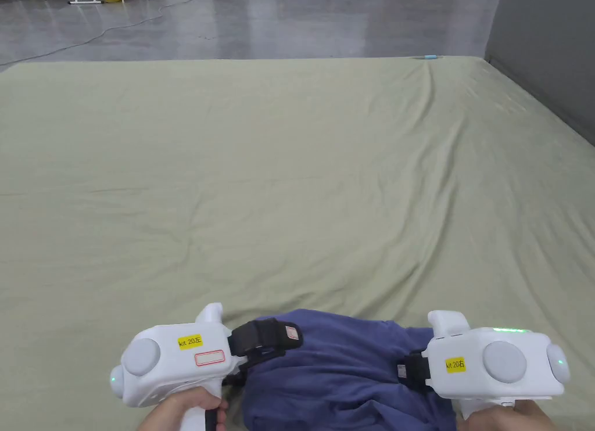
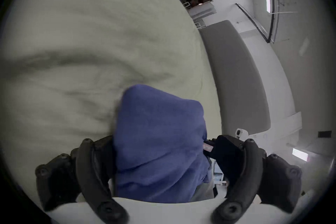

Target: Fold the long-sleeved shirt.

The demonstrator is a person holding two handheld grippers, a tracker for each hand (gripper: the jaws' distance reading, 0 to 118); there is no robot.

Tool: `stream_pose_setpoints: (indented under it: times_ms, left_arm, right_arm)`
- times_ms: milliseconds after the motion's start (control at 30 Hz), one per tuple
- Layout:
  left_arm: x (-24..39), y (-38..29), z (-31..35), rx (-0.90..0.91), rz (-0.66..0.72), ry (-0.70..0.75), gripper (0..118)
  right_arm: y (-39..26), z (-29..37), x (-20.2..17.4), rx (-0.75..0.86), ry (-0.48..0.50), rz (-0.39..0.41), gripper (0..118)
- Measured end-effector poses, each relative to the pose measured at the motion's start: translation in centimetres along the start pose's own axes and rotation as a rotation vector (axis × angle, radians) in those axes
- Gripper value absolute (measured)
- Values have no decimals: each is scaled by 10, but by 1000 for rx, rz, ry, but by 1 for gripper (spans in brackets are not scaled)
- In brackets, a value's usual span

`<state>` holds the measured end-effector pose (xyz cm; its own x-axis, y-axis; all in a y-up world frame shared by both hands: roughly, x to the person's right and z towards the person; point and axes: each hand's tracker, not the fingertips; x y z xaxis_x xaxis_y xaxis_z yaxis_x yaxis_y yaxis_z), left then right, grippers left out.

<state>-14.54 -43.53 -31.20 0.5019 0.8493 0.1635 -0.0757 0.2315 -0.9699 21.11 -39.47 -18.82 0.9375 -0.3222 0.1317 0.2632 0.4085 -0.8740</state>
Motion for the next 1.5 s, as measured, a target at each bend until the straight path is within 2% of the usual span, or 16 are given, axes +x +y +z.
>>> stream_pose_setpoints:
  times_ms: [33, 67, 133, 167, 300, 400, 467, 700, 1000, 1100, 1167, 1200, 1233, 1300, 1333, 1500]
  left_arm:
    - [2, -2, -6, -3, -5, 16, 20]
    - [4, -5, -14, -17, -27, 49, 15]
    - [8, -13, -27, -63, -77, 103, 15]
    - [11, -14, -26, -15, -95, 115, 14]
    - [22, -1, -5, -30, -134, 103, 11]
    - [27, 6, 15, -13, -161, 94, 11]
    - [28, 12, 30, 4, -186, 106, 11]
    - [-4, 45, 124, 85, -187, 145, 11]
    - [-128, 103, 312, 209, -145, 365, 11]
    - [-165, 116, 365, 227, -136, 415, 11]
    - [-205, 126, 391, 273, -69, 398, 11]
    - [-213, 128, 396, 293, -49, 397, 18]
    - [-218, 128, 399, 301, -49, 402, 41]
    - [-200, 124, 397, 313, -49, 412, 110]
    - [-189, 121, 395, 338, -56, 465, 118]
    - [-182, 123, 406, 454, -96, 555, 118]
  right_arm:
    - [0, 0, 0, 0, -2, 2, 0]
    - [0, 0, -2, -1, -4, 3, 0]
    - [1, 0, -2, -3, -6, 2, 0]
    - [2, 0, -3, -6, -11, 0, 0]
    - [5, 4, -11, -12, -30, -6, 0]
    - [10, 14, -38, 53, -72, 86, 0]
    - [19, 19, -70, 123, -74, 151, 0]
    - [62, 3, -204, 270, 79, 322, 0]
    - [85, -107, -412, 384, 217, 519, 0]
    - [79, -146, -473, 407, 251, 520, 0]
    - [75, -172, -505, 400, 297, 533, 0]
    - [73, -181, -515, 407, 299, 539, 0]
    - [71, -191, -525, 413, 293, 550, 0]
    - [71, -204, -534, 396, 287, 584, 0]
    - [71, -206, -535, 390, 289, 591, 0]
    - [80, -196, -519, 370, 326, 589, 0]
